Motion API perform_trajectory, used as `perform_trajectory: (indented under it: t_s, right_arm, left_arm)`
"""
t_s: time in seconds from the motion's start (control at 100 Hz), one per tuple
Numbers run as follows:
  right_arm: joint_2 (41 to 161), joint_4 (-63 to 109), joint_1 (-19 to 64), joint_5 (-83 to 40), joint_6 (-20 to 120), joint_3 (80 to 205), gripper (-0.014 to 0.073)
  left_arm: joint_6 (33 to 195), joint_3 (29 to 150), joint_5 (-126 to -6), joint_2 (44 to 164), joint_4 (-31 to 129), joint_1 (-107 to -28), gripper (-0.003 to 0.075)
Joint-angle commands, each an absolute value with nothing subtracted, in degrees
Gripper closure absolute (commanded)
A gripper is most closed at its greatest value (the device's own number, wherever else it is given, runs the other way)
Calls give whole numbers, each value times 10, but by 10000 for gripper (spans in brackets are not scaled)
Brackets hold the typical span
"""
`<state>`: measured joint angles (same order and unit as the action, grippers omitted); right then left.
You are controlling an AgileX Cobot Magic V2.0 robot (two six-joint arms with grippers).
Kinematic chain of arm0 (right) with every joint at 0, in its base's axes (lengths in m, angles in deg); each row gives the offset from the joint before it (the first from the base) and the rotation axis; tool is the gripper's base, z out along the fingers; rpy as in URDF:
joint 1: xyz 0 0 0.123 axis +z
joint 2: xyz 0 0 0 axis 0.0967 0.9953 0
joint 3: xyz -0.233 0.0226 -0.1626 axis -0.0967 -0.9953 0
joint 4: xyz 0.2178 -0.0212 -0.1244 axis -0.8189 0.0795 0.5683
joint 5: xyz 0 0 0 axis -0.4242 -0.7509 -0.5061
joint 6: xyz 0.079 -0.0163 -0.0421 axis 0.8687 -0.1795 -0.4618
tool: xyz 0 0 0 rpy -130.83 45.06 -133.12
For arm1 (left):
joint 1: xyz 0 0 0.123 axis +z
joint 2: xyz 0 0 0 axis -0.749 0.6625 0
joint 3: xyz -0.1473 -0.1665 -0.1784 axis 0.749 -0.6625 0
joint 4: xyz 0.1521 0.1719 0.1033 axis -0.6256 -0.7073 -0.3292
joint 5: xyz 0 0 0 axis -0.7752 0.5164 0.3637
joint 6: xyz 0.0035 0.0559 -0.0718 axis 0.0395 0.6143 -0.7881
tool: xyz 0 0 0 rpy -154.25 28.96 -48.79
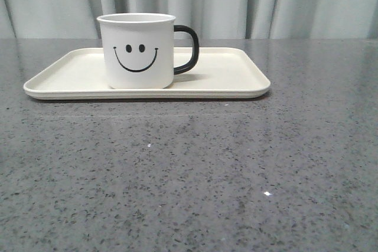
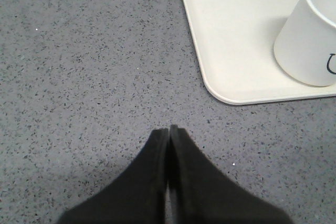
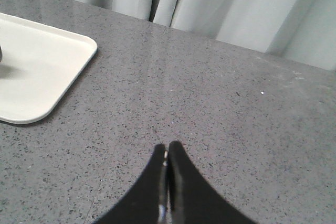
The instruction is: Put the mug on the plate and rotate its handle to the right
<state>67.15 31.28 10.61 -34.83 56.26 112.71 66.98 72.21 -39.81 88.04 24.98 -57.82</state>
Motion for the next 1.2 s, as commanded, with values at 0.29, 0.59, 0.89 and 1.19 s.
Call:
perform_trajectory:
  t_s: [0.29, 0.59, 0.89, 1.19]
  right_arm:
    - [671, 311, 102, -305, 564, 1141, 659]
    - [671, 311, 102, -305, 564, 1141, 659]
    - [671, 311, 102, -305, 564, 1141, 659]
    - [671, 311, 102, -305, 564, 1141, 659]
  left_arm:
    - [665, 624, -654, 810, 214, -577, 740]
    - [670, 461, -743, 646, 186, -577, 740]
    - [671, 363, -743, 502, 186, -577, 740]
    - [671, 323, -745, 472, 191, -547, 740]
